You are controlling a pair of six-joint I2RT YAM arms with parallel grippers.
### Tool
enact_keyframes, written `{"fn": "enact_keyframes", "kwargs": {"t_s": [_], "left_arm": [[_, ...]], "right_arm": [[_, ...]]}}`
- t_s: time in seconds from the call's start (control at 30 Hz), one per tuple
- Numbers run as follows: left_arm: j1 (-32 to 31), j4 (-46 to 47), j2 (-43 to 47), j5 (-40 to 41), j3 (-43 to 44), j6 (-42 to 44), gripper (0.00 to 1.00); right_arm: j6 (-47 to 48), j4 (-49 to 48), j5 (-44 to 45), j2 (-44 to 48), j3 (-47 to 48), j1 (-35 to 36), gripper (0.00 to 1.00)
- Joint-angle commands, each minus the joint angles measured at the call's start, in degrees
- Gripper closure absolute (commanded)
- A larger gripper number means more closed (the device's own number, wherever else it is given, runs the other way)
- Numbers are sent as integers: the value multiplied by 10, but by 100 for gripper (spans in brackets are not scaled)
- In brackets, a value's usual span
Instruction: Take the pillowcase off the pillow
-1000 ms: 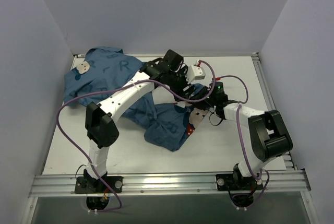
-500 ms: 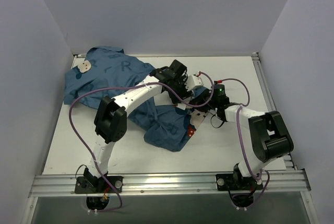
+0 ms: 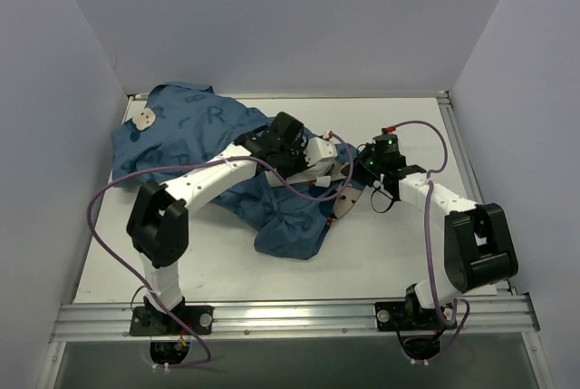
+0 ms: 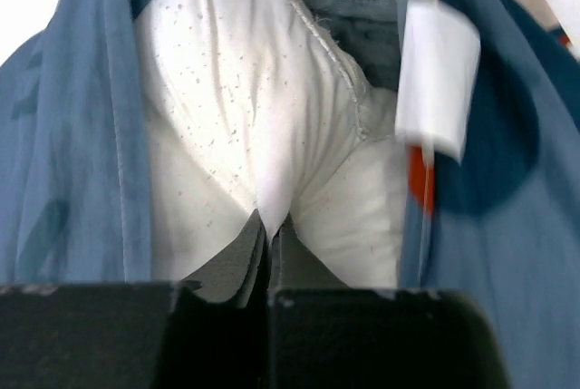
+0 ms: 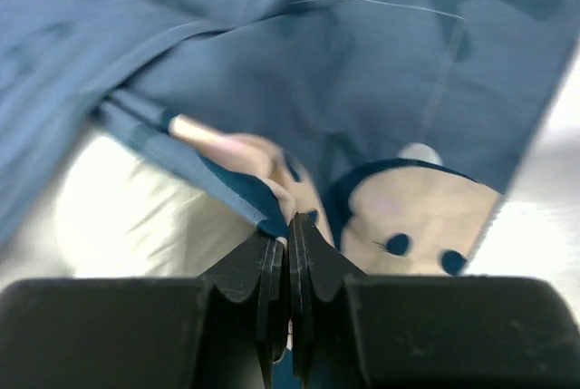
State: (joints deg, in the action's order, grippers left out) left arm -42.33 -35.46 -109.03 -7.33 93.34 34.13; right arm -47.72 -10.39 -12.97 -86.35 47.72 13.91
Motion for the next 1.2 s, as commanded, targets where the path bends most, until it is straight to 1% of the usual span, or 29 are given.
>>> {"fn": "enact_keyframes", "kwargs": {"t_s": [0.0, 0.03, 0.1, 0.13, 0.17, 0.27, 0.3, 0.43, 0.5, 0.57, 0.63, 0.7, 0.73, 0.77, 0.8, 0.83, 0.87, 0.9, 0.97, 1.0, 1.07, 1.13, 1.17], "left_arm": [[41, -68, 93, 17, -79, 37, 98], [43, -66, 129, 4, -96, 57, 98], [45, -52, 162, -13, -134, 68, 98], [49, -58, 180, -19, -135, 70, 98], [57, -72, 185, -28, -134, 60, 98], [112, -85, 215, -92, -127, 35, 98], [141, -89, 222, -131, -121, 30, 98], [187, -121, 240, -201, -58, -18, 98], [195, -123, 241, -210, -36, -35, 98], [199, -106, 240, -206, -9, -72, 98], [199, -68, 228, -201, 6, -124, 98], [198, -41, 212, -199, 28, -156, 98], [197, -13, 204, -195, 34, -185, 98], [190, -4, 197, -176, 50, -197, 98], [186, 10, 179, -165, 58, -210, 98], [182, 16, 170, -151, 67, -215, 98], [173, 20, 163, -139, 74, -219, 98], [169, 21, 147, -116, 88, -224, 98], [161, 26, 136, -101, 96, -231, 98], [160, 28, 128, -95, 102, -241, 98], [159, 33, 120, -95, 108, -248, 98], [151, 32, 110, -87, 121, -250, 98], [147, 33, 107, -82, 124, -248, 98]], "right_arm": [[59, 74, 117, 4, 4, -34, 100], [60, 70, 110, -9, 5, -41, 100], [57, 67, 89, -32, 18, -44, 100], [57, 64, 83, -39, 23, -46, 100], [57, 63, 76, -45, 25, -45, 100], [60, 43, 65, -53, 21, -45, 100], [61, 37, 62, -61, 19, -46, 100], [74, 31, 41, -100, 26, -47, 100], [76, 18, 22, -116, 26, -46, 100], [81, 5, -3, -117, 25, -42, 100], [87, -2, -8, -110, 29, -33, 100], [111, 8, -14, -94, 51, -18, 100], [123, 15, -16, -87, 62, -13, 100], [135, 34, -18, -79, 89, -6, 100], [161, 48, -18, -60, 105, 7, 78], [174, 62, -17, -49, 122, 12, 65], [185, 93, -14, -36, 139, 18, 56], [205, 103, -3, -10, 171, 25, 40], [222, 156, 4, 27, 200, 49, 28], [226, 171, 15, 36, 221, 59, 26], [216, 190, 19, 59, 228, 94, 23], [194, 185, 20, 73, 218, 121, 21], [183, 169, 22, 81, 212, 149, 20]]}}
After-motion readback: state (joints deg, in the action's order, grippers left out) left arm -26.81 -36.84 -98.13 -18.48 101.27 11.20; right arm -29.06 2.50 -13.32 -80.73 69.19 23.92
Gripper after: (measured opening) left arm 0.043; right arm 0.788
